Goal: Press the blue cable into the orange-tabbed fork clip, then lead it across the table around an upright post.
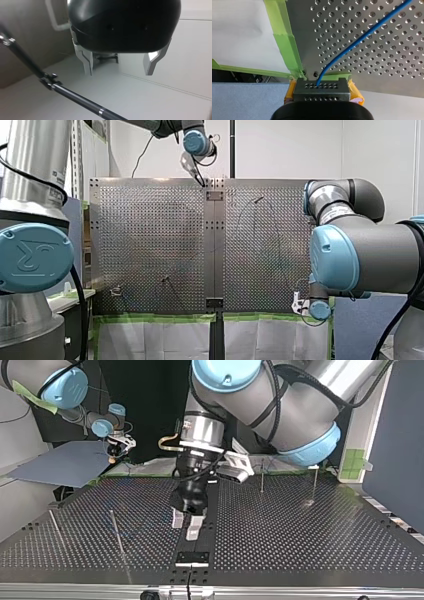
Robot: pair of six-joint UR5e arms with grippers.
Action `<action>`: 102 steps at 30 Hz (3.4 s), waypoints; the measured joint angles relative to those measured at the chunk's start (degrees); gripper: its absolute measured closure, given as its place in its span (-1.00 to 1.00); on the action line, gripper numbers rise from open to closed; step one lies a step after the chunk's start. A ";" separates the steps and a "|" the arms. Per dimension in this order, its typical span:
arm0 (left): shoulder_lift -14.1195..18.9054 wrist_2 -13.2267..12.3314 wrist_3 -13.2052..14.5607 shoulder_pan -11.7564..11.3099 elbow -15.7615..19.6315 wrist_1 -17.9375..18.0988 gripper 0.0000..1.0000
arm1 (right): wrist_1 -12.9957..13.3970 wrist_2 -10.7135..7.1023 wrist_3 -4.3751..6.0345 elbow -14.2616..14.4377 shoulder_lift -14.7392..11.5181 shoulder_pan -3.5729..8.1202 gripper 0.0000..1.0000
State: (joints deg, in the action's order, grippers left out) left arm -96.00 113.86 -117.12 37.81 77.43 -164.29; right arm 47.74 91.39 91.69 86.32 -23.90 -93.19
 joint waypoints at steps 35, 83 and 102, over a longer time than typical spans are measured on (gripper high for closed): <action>2.21 4.61 -0.96 -0.26 20.68 9.61 -1.00 | 0.06 0.00 0.00 0.00 0.02 -0.40 1.00; 2.20 2.23 -5.38 -3.53 48.14 15.31 -1.00 | -0.19 -0.03 0.36 -0.05 0.02 -0.58 1.00; 2.21 -4.23 -4.53 -4.34 55.02 22.78 -1.00 | -1.32 -0.07 -0.04 -0.05 0.02 -1.26 1.00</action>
State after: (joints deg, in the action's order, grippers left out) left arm -93.79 109.63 -121.65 33.47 132.45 -141.50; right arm 46.41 91.33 91.65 86.27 -23.88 -94.45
